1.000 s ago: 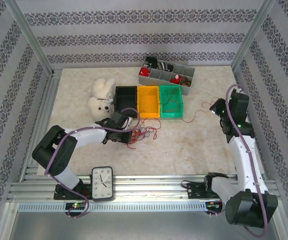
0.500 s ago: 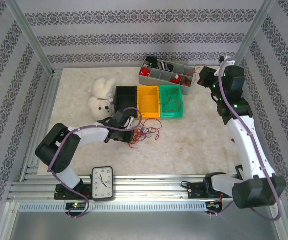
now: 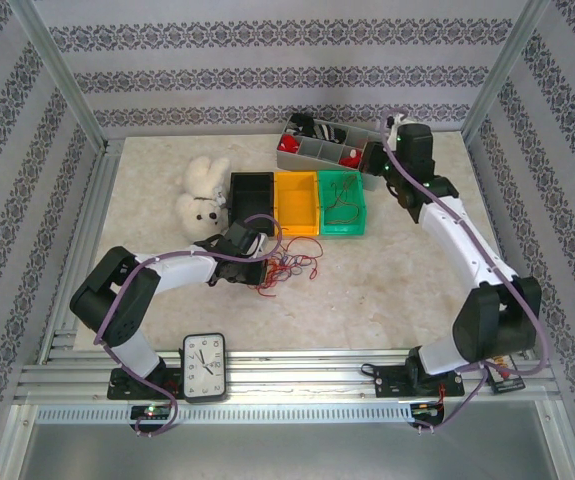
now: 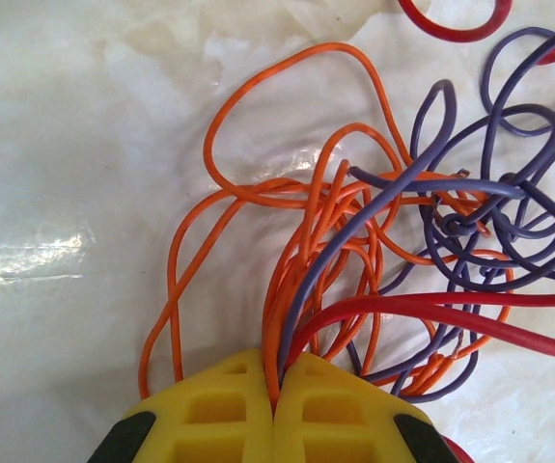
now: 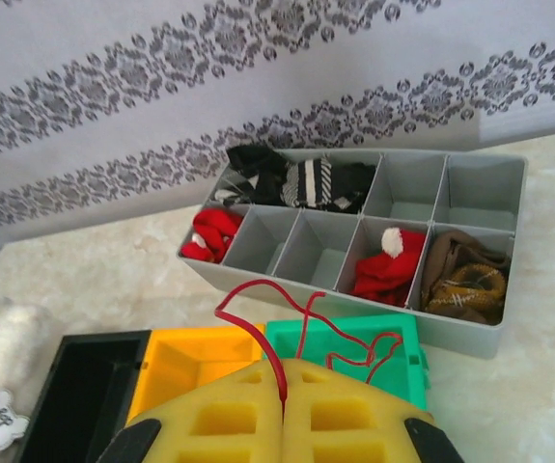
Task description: Untangle the cables
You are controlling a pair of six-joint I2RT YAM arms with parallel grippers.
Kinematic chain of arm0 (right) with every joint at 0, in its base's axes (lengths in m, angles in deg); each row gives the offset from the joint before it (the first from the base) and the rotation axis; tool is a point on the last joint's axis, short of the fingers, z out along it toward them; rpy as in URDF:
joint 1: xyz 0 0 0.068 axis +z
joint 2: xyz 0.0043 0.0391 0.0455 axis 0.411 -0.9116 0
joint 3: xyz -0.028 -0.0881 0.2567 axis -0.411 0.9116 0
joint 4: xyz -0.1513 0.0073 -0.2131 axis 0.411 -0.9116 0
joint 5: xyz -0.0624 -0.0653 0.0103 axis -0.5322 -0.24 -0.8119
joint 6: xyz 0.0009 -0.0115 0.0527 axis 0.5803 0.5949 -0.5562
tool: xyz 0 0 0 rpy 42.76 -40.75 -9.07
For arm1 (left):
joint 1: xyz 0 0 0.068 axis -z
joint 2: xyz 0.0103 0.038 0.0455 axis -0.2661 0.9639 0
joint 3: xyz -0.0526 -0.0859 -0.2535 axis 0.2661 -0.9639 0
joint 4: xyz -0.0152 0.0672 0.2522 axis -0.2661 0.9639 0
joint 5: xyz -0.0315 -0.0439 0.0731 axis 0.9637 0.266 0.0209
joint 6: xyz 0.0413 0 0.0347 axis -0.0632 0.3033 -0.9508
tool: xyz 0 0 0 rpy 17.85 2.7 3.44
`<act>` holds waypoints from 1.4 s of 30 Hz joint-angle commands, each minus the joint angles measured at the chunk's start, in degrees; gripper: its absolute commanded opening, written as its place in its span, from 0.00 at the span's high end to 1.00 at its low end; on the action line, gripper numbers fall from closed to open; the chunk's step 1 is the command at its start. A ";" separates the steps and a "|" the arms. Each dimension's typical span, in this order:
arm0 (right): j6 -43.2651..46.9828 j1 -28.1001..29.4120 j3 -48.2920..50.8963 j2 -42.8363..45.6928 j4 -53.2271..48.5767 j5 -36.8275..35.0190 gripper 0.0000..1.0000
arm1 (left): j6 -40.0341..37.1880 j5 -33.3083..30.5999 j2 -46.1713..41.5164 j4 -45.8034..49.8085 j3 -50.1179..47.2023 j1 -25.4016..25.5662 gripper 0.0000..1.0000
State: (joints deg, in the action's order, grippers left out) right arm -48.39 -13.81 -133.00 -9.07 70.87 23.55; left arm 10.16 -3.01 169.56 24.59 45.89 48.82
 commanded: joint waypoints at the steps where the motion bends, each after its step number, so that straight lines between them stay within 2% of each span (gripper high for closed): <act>1: 0.84 0.87 0.08 -2.98 -1.50 -2.91 1.00 | 0.58 -1.75 2.91 -0.29 -1.85 0.89 1.00; 10: -0.29 3.60 0.31 -12.50 -7.42 -6.60 1.00 | 0.39 -1.82 3.75 0.57 -0.33 0.96 1.00; 26: -1.45 4.67 -4.67 -24.21 -9.91 -7.11 0.95 | -0.27 -1.45 3.57 1.11 0.38 1.33 1.00; 31: -1.04 5.36 -5.30 -21.67 -9.33 -7.91 0.81 | -0.52 -1.60 3.57 1.11 0.51 1.50 1.00; 35: -1.03 5.54 -5.24 -18.18 -9.31 -10.36 0.62 | -0.90 -1.38 3.65 1.16 0.75 1.59 1.00; 39: -0.14 5.55 -3.46 -14.28 -9.27 -13.46 0.49 | -1.62 -1.01 3.48 1.30 0.83 1.84 1.00; 42: 0.60 5.54 -0.75 -10.35 -8.93 -15.07 0.46 | -2.10 -0.38 3.23 1.37 0.62 2.12 1.00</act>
State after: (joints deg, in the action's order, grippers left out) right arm -49.02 -8.72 -135.77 -23.15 62.02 12.23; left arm 9.83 -3.44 169.99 25.53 46.83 49.23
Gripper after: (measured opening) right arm 0.540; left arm 0.056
